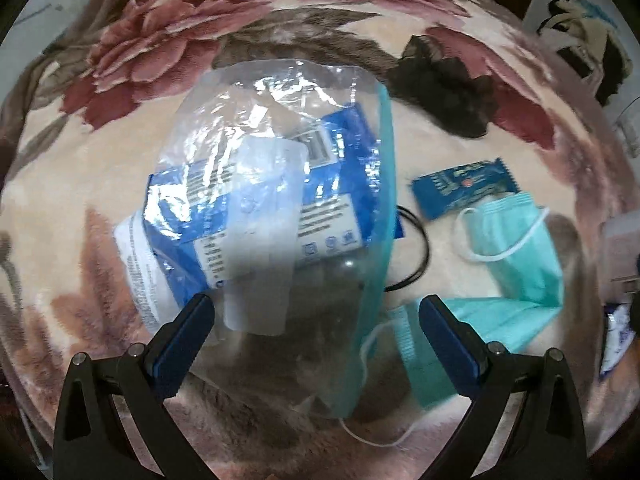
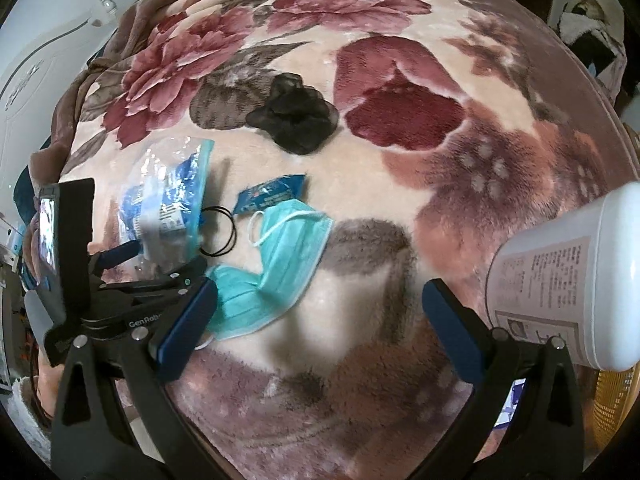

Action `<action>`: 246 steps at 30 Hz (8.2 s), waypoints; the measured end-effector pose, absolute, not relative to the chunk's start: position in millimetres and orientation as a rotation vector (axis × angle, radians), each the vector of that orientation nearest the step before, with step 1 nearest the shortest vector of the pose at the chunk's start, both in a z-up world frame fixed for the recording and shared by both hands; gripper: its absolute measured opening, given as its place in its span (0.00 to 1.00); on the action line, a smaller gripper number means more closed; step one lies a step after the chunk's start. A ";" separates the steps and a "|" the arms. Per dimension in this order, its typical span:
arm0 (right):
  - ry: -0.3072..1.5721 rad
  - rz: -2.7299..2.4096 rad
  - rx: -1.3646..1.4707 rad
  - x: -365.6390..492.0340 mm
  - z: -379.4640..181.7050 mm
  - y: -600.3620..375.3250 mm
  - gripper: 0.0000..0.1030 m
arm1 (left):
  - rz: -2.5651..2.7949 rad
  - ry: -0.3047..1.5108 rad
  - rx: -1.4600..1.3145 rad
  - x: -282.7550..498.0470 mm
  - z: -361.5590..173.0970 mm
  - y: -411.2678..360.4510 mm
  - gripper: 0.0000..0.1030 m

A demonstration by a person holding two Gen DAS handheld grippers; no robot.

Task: Organize soft objects
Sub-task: 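Move both tools back over the remaining items on the bedspread, then grasp the clear plastic bag with the left tool while the right tool grasps the face mask, then lift the plastic bag and light-blue mask and carry them toward the orange basket, then lower the bag and mask into the orange basket and open both tools, then move both tools away from the basket over the remaining items on the bedspread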

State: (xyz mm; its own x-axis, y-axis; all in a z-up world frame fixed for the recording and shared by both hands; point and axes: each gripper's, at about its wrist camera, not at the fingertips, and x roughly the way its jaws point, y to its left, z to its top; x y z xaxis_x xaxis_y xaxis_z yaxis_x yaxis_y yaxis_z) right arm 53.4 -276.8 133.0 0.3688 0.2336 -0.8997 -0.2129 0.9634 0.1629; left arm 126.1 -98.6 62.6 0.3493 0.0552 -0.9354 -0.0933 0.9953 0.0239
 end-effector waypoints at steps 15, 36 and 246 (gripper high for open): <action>1.187 0.302 0.036 52.5 120.6 -276.8 1.00 | 0.113 1.162 -0.082 123.0 60.7 -74.2 0.85; 1.228 0.356 -0.001 53.7 99.2 -239.5 1.00 | 0.022 1.074 -0.328 76.7 98.3 -18.0 0.13; 1.013 -0.447 0.315 -85.3 220.9 -644.1 1.00 | -0.770 1.061 0.124 70.7 236.9 -519.9 0.99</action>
